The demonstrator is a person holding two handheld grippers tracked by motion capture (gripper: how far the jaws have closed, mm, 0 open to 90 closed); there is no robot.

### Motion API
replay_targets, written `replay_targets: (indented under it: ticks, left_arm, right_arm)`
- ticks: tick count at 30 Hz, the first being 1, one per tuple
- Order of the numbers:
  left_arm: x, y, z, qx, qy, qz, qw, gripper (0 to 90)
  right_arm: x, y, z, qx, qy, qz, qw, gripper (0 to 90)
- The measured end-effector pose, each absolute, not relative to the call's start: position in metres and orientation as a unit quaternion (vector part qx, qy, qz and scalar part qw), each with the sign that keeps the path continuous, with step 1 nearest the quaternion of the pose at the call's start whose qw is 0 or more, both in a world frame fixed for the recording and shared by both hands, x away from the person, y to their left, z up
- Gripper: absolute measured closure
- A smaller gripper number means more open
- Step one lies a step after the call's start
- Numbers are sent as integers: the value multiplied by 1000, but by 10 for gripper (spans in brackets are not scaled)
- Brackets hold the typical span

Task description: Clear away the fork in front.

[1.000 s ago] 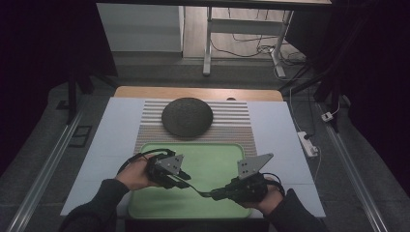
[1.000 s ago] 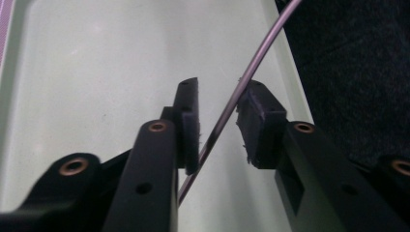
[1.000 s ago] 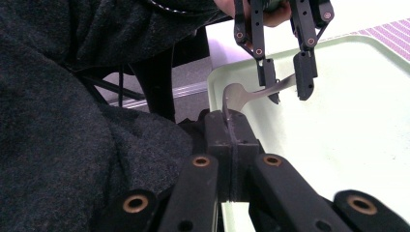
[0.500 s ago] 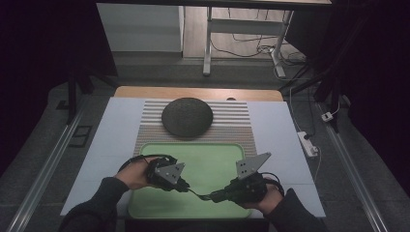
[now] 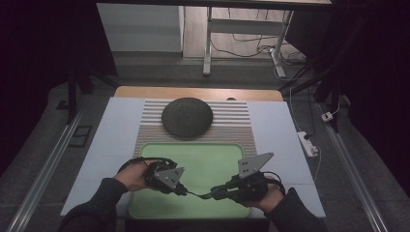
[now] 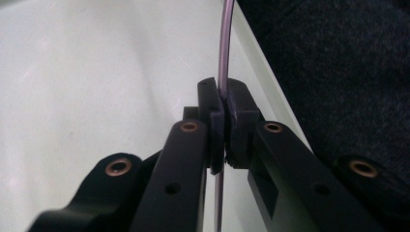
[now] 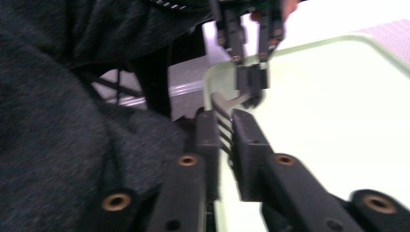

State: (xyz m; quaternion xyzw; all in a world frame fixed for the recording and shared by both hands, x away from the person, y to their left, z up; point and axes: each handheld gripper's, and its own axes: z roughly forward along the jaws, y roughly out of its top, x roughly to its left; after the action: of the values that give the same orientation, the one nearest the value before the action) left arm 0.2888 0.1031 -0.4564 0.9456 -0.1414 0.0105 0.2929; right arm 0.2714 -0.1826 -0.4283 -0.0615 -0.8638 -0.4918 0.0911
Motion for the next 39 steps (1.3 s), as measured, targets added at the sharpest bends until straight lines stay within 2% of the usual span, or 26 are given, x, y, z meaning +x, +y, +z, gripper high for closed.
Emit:
replay_targets:
  ticks: [1,2,3,6,8,11,21,28,33,39]
  left_arm:
    - [289,104,-456,946,-135,11,295,865]
    - [288,105,-455,947,-126,11,296,865]
    - [289,106,-454,949,-116,8,294,865]
    - [290,109,-453,953,-79,-9,293,864]
    - [291,110,-452,955,-57,-17,289,864]
    - [292,111,-452,958,-28,-22,283,864]
    - [298,124,-458,959,93,-15,266,863]
    - [300,137,-461,949,185,6,256,863]
    - [295,145,-462,936,243,18,254,863]
    - [290,155,-465,911,324,16,256,864]
  right_arm:
    - [272,-184,-428,-69,-860,-497,88,764]
    - [274,-187,-427,-79,-858,-502,74,710]
    - [274,-187,-427,-79,-858,-502,74,710]
    - [277,-192,-426,-103,-861,-497,31,594]
    - [277,-193,-426,-107,-863,-494,22,575]
    - [277,-196,-428,-122,-867,-483,-13,489]
    - [273,-212,-435,-188,-862,-469,-48,285]
    - [265,-222,-442,-225,-865,-439,-93,191]
    - [261,-230,-443,-252,-862,-431,-89,117]
    - [253,-240,-445,-271,-857,-429,-90,75]
